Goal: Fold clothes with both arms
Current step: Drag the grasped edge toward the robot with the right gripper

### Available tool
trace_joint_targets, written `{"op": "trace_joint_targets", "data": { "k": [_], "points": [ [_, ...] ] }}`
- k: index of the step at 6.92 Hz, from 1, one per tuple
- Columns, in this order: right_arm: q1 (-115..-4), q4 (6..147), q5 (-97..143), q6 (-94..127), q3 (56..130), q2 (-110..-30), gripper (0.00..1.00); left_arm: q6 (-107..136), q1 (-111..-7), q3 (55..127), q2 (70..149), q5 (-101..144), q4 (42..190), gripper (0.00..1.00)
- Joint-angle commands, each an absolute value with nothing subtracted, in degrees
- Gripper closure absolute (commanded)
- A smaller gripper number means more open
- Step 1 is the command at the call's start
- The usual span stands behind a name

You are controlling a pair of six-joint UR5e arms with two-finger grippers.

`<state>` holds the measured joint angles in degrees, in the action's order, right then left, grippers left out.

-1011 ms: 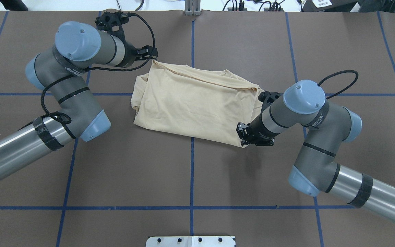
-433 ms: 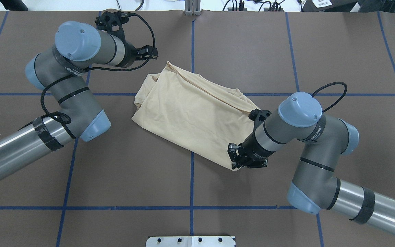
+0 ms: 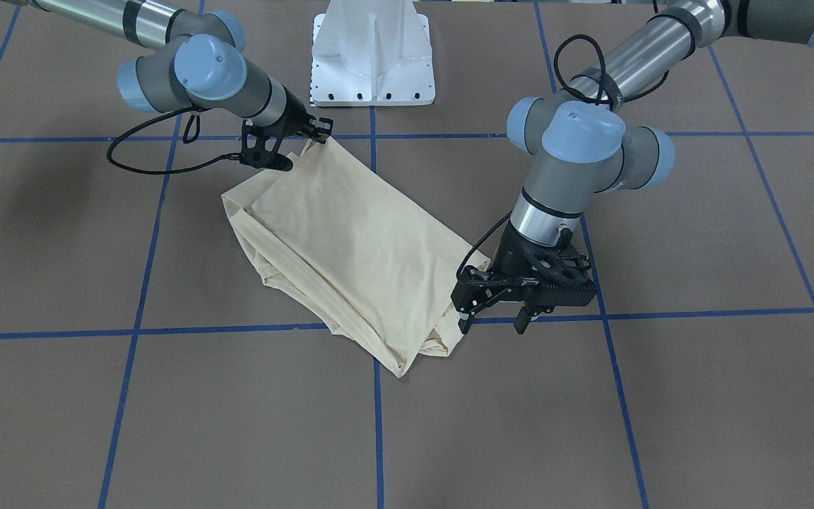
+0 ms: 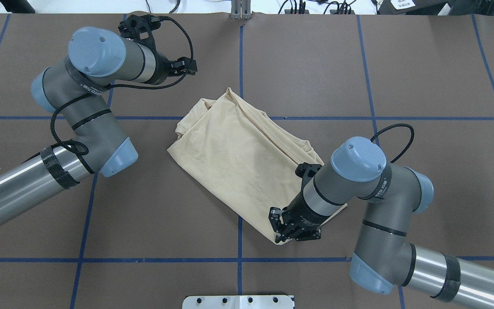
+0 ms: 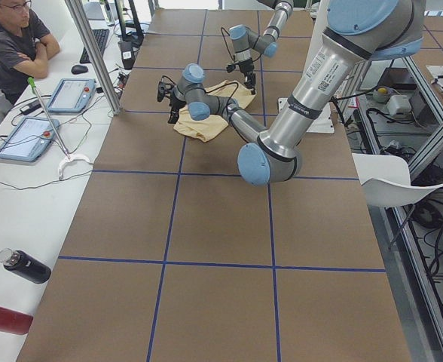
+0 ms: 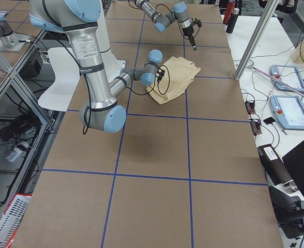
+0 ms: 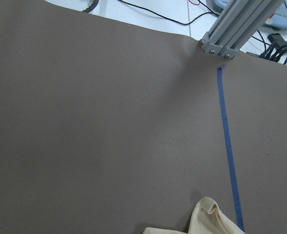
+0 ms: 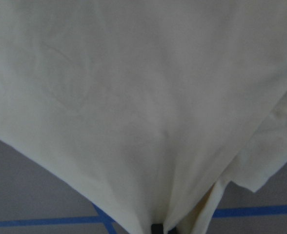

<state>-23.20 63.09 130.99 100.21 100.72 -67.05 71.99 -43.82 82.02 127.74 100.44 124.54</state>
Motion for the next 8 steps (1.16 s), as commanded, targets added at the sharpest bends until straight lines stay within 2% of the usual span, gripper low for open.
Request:
{"op": "trace_joint_targets", "data": {
  "k": [1,3,5,8],
  "points": [
    [-18.91,63.02,130.52,105.63,100.72,-64.52,1.0,71.98,-43.94,82.18,127.71,100.37,124.45,0.03],
    [-16.8,63.11,129.91,106.25,100.55,-63.9,1.0,71.98,-43.95,83.83,126.14,100.46,124.54,0.02],
    [-15.91,63.02,129.56,106.7,100.37,-64.16,0.0,71.98,-43.95,83.94,125.69,100.55,124.54,0.02],
    [-23.61,62.84,129.72,106.09,100.63,-64.25,0.0,72.07,-43.95,84.11,125.68,100.99,124.63,0.02]
  ]
}}
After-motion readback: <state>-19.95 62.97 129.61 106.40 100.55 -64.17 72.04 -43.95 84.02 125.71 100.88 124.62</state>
